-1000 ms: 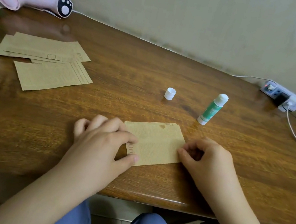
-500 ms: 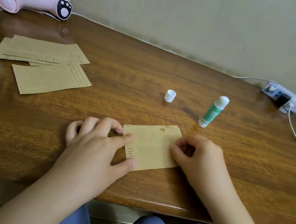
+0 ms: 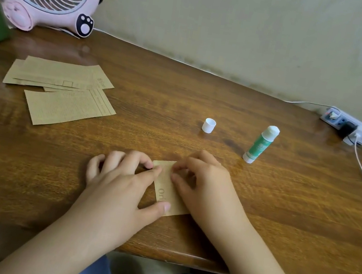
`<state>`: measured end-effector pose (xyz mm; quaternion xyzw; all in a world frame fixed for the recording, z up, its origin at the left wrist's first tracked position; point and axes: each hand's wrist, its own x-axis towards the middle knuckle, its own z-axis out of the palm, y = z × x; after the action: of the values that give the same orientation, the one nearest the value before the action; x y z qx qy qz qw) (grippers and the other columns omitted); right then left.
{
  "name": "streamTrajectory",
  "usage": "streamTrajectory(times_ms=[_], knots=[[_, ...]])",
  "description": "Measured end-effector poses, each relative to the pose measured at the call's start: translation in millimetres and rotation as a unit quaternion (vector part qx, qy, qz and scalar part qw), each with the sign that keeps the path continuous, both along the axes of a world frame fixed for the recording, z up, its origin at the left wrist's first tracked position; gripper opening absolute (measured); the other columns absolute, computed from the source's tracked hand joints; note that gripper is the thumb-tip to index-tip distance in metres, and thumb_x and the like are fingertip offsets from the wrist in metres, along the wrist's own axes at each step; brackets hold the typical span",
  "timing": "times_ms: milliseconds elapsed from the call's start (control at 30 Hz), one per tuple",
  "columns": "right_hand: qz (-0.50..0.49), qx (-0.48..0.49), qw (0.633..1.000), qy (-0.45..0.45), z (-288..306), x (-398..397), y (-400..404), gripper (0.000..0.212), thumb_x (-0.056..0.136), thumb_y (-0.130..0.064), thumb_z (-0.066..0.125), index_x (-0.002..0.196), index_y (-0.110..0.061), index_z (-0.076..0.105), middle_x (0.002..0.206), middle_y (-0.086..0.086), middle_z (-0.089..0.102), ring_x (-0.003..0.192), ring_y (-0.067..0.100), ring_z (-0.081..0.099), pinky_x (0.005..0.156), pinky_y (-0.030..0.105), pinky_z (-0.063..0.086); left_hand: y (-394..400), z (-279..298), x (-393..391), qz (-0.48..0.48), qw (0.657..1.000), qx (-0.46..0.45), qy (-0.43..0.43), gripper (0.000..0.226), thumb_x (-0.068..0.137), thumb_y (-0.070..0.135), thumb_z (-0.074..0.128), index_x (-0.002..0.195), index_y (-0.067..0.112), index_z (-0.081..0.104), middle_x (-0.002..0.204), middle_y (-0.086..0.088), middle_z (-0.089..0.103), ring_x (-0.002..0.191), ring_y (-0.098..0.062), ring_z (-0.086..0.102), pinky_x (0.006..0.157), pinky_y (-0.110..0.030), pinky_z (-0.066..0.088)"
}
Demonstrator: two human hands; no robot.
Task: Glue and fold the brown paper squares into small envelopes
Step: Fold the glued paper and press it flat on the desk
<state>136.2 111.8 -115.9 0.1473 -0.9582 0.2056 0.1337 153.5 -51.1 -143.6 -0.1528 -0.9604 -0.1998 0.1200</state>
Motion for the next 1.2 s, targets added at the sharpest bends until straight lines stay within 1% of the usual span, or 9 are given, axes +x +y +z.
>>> streamTrajectory(times_ms=[100, 167, 267, 433, 567, 700, 900, 1067, 1200], knots=[[0.067, 0.032, 0.997, -0.006, -6, 8, 4, 0.038, 0.083, -0.010, 0.046, 0.113, -0.015, 0.067, 0.100, 0.002, 0.063, 0.088, 0.021, 0.057, 0.077, 0.025, 0.044, 1, -3, -2, -0.002, 1.000, -0.015, 0.018, 0.065, 0.071, 0.069, 0.036, 0.113, 0.030, 0.068, 0.108, 0.017, 0.050, 0.104, -0.012, 0.036, 0.091, -0.054, 0.037], [0.077, 0.043, 0.996, -0.032, -6, 9, -1, 0.056, 0.079, -0.023, 0.029, 0.124, -0.013, 0.060, 0.112, 0.003, 0.060, 0.098, 0.022, 0.054, 0.085, 0.026, 0.042, 1, -4, -3, 0.000, 0.999, -0.017, 0.027, 0.065, 0.070, 0.068, 0.038, 0.113, 0.030, 0.068, 0.108, 0.016, 0.051, 0.103, -0.013, 0.038, 0.090, -0.055, 0.038], [0.073, 0.051, 0.995, -0.042, -8, 9, -3, 0.069, 0.074, -0.033, 0.021, 0.129, -0.012, 0.057, 0.123, 0.003, 0.056, 0.109, 0.020, 0.050, 0.094, 0.021, 0.035, 1, -5, -3, 0.006, 0.999, -0.018, 0.034, 0.066, 0.070, 0.069, 0.038, 0.114, 0.030, 0.068, 0.106, 0.015, 0.051, 0.103, -0.014, 0.039, 0.092, -0.057, 0.036], [0.021, 0.025, 0.999, -0.025, -9, 9, 14, 0.053, 0.080, -0.011, 0.033, 0.124, -0.011, 0.061, 0.124, -0.001, 0.058, 0.113, 0.009, 0.048, 0.093, -0.002, 0.022, 0, -9, -2, 0.004, 0.998, -0.029, 0.048, 0.067, 0.071, 0.071, 0.037, 0.113, 0.029, 0.068, 0.106, 0.016, 0.051, 0.104, -0.015, 0.040, 0.096, -0.050, 0.022], [-0.023, 0.038, 0.999, 0.005, -10, 11, 28, 0.051, 0.082, -0.015, 0.031, 0.121, -0.011, 0.064, 0.120, -0.002, 0.059, 0.110, 0.016, 0.054, 0.090, 0.012, 0.034, -1, -9, -3, 0.001, 0.998, -0.028, 0.054, 0.067, 0.071, 0.070, 0.038, 0.113, 0.028, 0.068, 0.107, 0.014, 0.053, 0.104, -0.015, 0.041, 0.095, -0.048, 0.018], [0.011, 0.056, 0.998, 0.027, -10, 13, 16, 0.051, 0.081, -0.020, 0.030, 0.115, -0.011, 0.066, 0.109, 0.002, 0.060, 0.096, 0.022, 0.057, 0.082, 0.027, 0.049, -1, -10, -2, 0.002, 0.998, -0.029, 0.054, 0.066, 0.072, 0.070, 0.038, 0.113, 0.028, 0.068, 0.107, 0.014, 0.053, 0.104, -0.016, 0.042, 0.095, -0.049, 0.021], [-0.048, 0.043, 0.998, 0.021, -9, 14, 30, 0.047, 0.083, -0.017, 0.035, 0.117, -0.012, 0.066, 0.110, -0.003, 0.060, 0.103, 0.015, 0.056, 0.085, 0.016, 0.039, 0, -9, 0, 0.002, 0.998, -0.023, 0.058, 0.065, 0.073, 0.069, 0.038, 0.111, 0.027, 0.069, 0.107, 0.014, 0.054, 0.104, -0.016, 0.044, 0.095, -0.049, 0.021], [-0.041, 0.074, 0.995, 0.046, -9, 14, 24, 0.042, 0.081, -0.015, 0.036, 0.106, -0.010, 0.070, 0.099, 0.000, 0.063, 0.090, 0.019, 0.058, 0.078, 0.023, 0.046, 0, -10, 0, 0.004, 0.998, -0.024, 0.062, 0.066, 0.072, 0.069, 0.039, 0.110, 0.025, 0.070, 0.107, 0.013, 0.055, 0.104, -0.016, 0.043, 0.094, -0.049, 0.022], [-0.046, 0.056, 0.997, 0.034, -11, 16, 31, 0.045, 0.082, -0.018, 0.035, 0.114, -0.012, 0.067, 0.109, -0.003, 0.062, 0.101, 0.015, 0.056, 0.085, 0.018, 0.040, 1, -8, -1, 0.006, 0.998, -0.028, 0.055, 0.066, 0.072, 0.069, 0.038, 0.109, 0.024, 0.070, 0.107, 0.013, 0.056, 0.104, -0.016, 0.042, 0.094, -0.050, 0.022]])
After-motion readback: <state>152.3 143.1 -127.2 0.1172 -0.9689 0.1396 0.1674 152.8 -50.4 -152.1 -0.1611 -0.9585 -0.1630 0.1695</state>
